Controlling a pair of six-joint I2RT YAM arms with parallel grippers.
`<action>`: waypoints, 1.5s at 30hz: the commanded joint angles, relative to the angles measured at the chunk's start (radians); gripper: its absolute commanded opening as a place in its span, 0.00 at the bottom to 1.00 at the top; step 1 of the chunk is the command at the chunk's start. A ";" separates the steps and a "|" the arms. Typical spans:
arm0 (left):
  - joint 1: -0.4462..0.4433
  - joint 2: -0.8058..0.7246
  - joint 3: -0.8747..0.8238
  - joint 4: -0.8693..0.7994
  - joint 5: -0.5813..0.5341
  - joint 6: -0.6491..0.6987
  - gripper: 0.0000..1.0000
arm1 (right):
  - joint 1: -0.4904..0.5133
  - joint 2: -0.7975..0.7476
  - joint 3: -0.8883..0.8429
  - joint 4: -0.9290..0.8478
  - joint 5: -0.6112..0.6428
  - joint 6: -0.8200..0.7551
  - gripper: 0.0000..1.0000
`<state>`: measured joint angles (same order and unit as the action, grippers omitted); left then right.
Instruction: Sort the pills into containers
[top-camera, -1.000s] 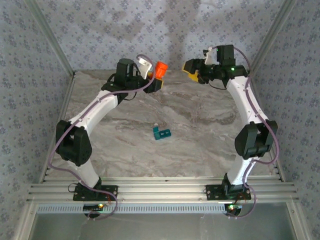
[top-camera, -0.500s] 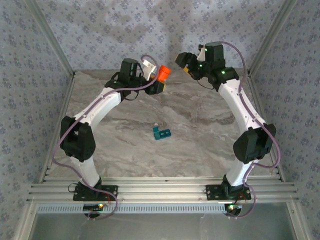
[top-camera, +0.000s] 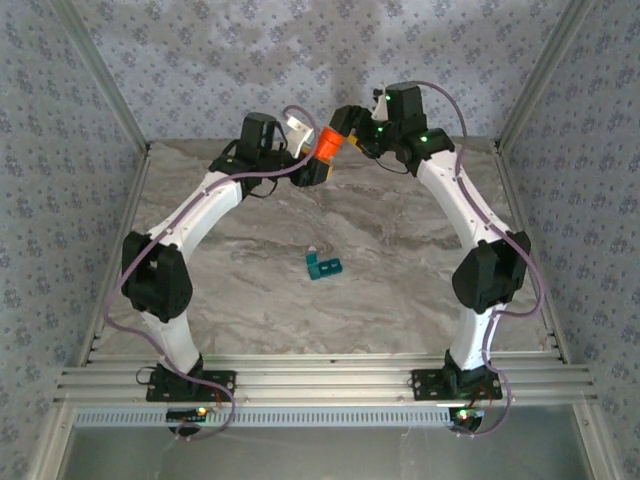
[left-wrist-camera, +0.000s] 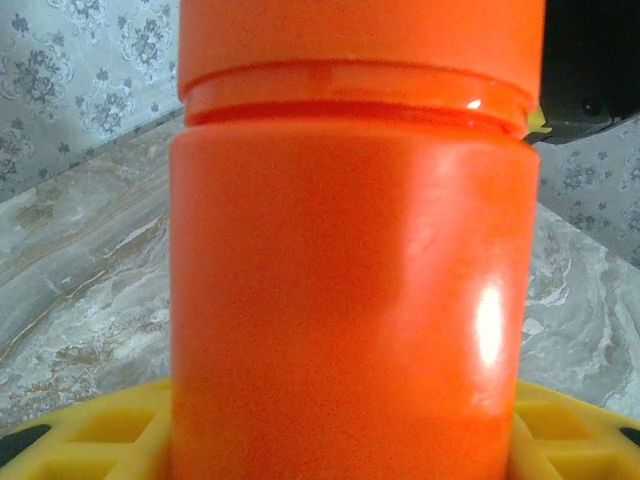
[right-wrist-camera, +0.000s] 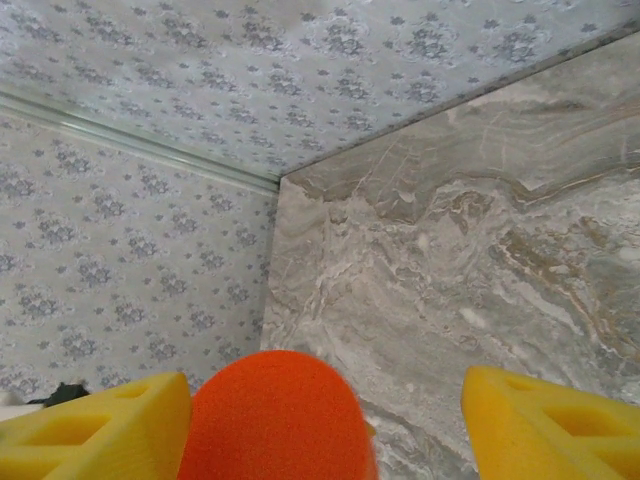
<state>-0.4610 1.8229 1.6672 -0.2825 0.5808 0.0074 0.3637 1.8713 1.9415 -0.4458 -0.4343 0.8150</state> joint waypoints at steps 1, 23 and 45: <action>-0.006 0.013 0.044 -0.003 0.031 0.016 0.00 | 0.012 0.015 0.051 -0.026 -0.025 -0.020 0.73; -0.007 0.036 0.080 -0.007 0.028 0.010 0.00 | 0.029 0.035 0.029 -0.017 -0.082 -0.030 0.50; 0.043 -0.010 0.063 0.103 0.224 -0.151 0.00 | -0.086 -0.027 -0.158 0.278 -0.406 -0.286 0.53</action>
<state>-0.4370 1.8675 1.7088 -0.2619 0.7528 -0.1040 0.2886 1.8698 1.7844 -0.1493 -0.8310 0.6003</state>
